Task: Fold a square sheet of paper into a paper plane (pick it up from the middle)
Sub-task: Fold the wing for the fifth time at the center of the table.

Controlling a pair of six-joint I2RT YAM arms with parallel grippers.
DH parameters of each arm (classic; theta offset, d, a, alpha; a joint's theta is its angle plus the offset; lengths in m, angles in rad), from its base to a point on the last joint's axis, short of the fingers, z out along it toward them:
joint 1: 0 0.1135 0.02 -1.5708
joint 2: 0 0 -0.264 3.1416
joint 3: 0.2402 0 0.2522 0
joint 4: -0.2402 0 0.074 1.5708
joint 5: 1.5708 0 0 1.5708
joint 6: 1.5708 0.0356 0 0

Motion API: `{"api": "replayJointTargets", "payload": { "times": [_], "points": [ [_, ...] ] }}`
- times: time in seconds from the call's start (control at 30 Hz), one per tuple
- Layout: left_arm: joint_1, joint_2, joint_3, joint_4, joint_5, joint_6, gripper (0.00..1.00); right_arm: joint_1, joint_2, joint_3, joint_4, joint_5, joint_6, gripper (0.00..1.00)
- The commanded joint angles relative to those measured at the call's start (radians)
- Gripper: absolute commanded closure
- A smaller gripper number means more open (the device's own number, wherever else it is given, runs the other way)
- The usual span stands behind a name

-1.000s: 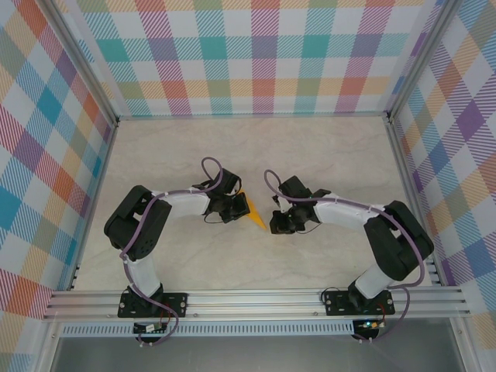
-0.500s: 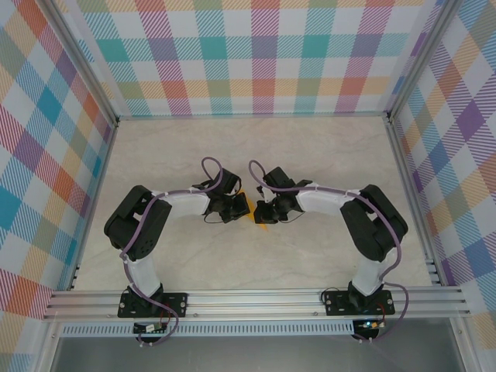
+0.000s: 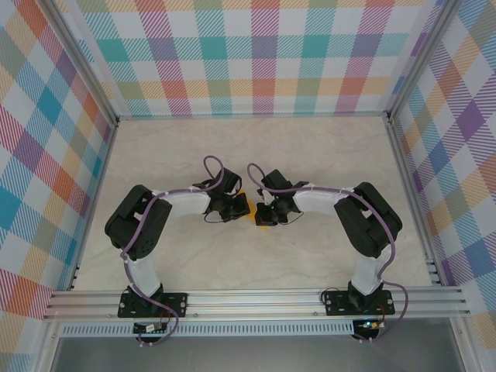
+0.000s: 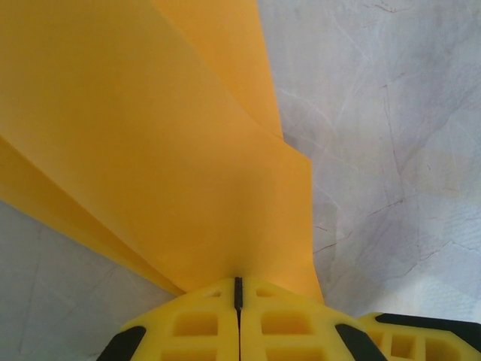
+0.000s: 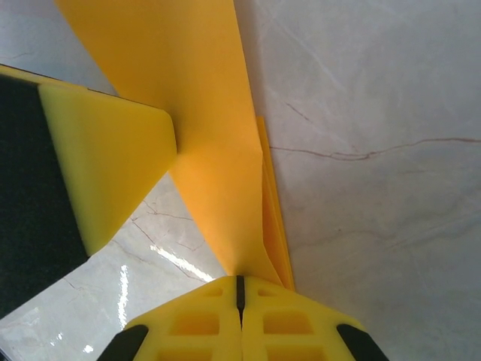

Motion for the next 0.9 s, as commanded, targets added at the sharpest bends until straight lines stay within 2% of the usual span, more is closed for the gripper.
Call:
{"api": "replayJointTargets", "payload": {
  "times": [0.0,0.37,0.87],
  "points": [
    [0.022,0.059,-0.002,-0.074,-0.080,0.080,0.94,-0.015,0.042,-0.069,-0.098,0.043,0.003,0.95],
    [0.099,0.060,0.059,-0.102,-0.033,0.205,0.92,-0.034,0.074,-0.124,-0.056,-0.006,0.018,0.95],
    [0.200,0.084,0.083,-0.134,-0.051,0.269,0.92,-0.036,0.075,-0.129,-0.064,0.003,0.023,0.95]
  ]
}}
